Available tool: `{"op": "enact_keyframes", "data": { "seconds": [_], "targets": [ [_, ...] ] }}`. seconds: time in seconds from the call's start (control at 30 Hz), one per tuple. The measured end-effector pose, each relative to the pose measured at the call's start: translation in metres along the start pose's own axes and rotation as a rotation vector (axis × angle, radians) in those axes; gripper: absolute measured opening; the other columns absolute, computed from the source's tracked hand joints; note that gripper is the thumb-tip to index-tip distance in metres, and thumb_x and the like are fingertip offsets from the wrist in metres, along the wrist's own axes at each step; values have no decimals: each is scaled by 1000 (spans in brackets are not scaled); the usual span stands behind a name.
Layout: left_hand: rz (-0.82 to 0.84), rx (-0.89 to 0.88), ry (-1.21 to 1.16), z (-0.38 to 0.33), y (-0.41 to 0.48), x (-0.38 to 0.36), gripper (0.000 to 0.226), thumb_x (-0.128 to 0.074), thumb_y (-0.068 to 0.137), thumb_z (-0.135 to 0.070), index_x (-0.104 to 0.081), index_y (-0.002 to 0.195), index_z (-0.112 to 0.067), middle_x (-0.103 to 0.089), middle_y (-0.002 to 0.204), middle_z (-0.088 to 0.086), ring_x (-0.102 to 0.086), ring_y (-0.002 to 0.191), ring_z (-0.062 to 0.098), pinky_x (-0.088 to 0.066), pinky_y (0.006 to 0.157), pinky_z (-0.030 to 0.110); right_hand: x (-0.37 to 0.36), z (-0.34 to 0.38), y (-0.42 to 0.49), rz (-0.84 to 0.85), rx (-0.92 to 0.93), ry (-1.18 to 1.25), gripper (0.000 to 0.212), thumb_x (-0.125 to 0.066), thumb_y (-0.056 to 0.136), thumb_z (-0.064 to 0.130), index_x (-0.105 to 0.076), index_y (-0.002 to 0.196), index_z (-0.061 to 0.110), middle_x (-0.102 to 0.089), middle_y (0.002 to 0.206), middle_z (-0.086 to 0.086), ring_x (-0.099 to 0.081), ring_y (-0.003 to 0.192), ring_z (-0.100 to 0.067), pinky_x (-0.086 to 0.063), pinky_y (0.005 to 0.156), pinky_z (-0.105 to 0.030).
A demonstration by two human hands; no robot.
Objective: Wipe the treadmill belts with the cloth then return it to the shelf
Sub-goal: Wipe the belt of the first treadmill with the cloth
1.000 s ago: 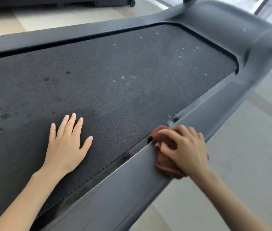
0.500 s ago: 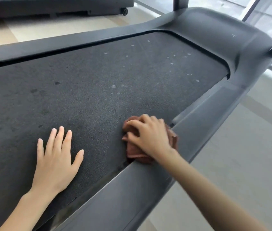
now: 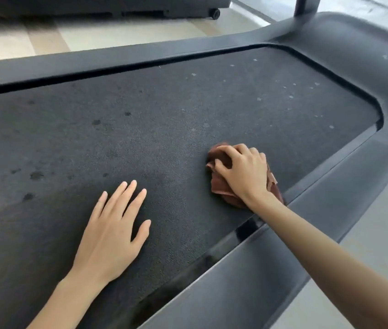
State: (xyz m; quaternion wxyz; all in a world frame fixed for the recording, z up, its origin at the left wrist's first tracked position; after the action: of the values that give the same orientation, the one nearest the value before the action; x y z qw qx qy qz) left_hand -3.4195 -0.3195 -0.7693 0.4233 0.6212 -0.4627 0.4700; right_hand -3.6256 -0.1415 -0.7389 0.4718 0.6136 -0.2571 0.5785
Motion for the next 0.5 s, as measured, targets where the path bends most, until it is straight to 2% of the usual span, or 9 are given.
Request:
{"op": "enact_keyframes", "data": {
  "seconds": [0.13,0.23,0.27,0.33,0.4,0.43,0.5],
  "targets": [
    [-33,39,-22,4,-3,2,68,-29,86,-46,-42,138,-6,-36,148,9,-29,139,21,-25,113,45,1,94,-48,-32,369,101,31,-51,82,46,-69,102,30,-66,95,1,-56,79,-26,-40,68,-37],
    [-45,99,-41,10,-10,2,68,-30,86,-45,-45,136,-2,-40,145,12,-33,137,24,-27,112,46,2,96,-49,19,457,132,33,-47,83,49,-68,103,34,-66,100,7,-57,83,-23,-41,68,-36],
    [-47,113,-39,13,-13,2,67,-30,86,-45,-46,135,-2,-40,145,13,-33,137,25,-27,111,46,2,84,-38,23,410,93,33,-46,85,49,-67,106,35,-65,103,8,-57,89,-24,-41,72,-37],
    [-39,125,-35,14,-19,3,66,-29,87,-45,-47,134,-2,-42,144,12,-34,136,24,-27,111,46,-3,46,-2,37,202,-31,31,-46,90,48,-63,114,36,-61,115,6,-52,104,-26,-37,83,-39],
    [-38,133,-44,12,-20,5,65,-28,87,-44,-47,134,-3,-42,144,11,-34,137,24,-28,111,46,-4,12,29,97,-59,-19,32,-47,92,43,-60,119,32,-58,123,-1,-47,113,-30,-34,90,-41],
    [-44,138,-50,12,-20,6,65,-28,87,-44,-48,134,-3,-42,143,11,-34,137,24,-28,112,46,-3,8,35,101,-133,9,32,-48,92,41,-60,119,30,-58,124,-4,-46,114,-32,-33,92,-42],
    [-52,143,-71,13,-20,7,65,-29,86,-44,-49,133,-4,-44,143,11,-35,136,24,-28,111,46,-5,25,26,73,-96,-55,31,-49,91,42,-62,115,28,-60,119,-5,-47,111,-31,-33,90,-42]
  ]
}}
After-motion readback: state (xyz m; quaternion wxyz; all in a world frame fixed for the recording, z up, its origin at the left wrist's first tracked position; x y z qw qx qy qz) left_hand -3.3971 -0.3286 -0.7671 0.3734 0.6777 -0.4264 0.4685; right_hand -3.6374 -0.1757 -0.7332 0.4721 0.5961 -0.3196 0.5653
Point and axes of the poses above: each hand's wrist, its own y-axis towards the middle knuckle, its own x-axis out of the back of the hand, z = x × y, the point moved 5 cm from there along y, towards the middle knuckle
